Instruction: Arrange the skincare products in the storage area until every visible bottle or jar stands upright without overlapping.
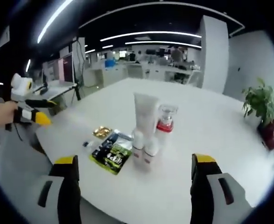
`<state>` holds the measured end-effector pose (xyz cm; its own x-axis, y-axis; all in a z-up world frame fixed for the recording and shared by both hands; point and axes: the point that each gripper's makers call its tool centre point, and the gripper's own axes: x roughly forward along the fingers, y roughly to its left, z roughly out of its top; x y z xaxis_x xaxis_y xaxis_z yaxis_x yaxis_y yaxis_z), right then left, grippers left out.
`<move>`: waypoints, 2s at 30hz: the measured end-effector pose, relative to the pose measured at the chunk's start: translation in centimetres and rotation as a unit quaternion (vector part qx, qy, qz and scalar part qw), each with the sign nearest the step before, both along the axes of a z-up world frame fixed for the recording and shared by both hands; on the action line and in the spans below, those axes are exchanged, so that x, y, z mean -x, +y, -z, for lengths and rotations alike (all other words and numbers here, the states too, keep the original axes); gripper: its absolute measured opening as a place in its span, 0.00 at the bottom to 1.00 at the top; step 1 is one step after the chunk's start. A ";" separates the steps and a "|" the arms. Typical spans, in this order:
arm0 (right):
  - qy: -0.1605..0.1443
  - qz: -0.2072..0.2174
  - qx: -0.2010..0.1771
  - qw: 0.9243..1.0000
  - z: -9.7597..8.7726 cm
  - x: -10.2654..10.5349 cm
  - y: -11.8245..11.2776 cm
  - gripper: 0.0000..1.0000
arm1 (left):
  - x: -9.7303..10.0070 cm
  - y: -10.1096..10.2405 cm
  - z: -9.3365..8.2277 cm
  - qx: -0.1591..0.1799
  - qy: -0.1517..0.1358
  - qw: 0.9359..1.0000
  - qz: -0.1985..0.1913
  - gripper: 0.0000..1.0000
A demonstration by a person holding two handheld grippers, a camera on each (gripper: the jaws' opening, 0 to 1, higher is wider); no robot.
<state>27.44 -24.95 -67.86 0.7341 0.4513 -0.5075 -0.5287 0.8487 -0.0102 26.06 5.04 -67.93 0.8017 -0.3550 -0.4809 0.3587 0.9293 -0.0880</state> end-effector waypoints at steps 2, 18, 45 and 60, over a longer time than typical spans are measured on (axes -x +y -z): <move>0.001 0.005 -0.004 1.000 0.0 0.4 -0.3 0.99 | 0.6 -0.2 -0.3 -0.002 -0.006 1.000 -0.001 0.99; -0.007 0.026 -0.024 0.999 0.4 1.5 0.3 0.99 | 3.4 -0.3 -0.3 -0.005 -0.026 0.999 -0.019 0.99; 0.008 0.042 -0.014 0.999 1.2 1.5 -0.3 0.98 | 2.9 0.3 0.3 0.008 -0.031 0.999 -0.031 0.99; 0.018 0.039 -0.013 0.999 1.5 1.6 -0.2 0.98 | 3.0 0.5 0.2 0.010 -0.032 0.999 -0.039 0.97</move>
<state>25.84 -25.16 -69.32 0.7486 0.4062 -0.5240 -0.4604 0.8872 0.0299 23.09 5.51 -68.14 0.8568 -0.2986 -0.4205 0.2899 0.9532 -0.0861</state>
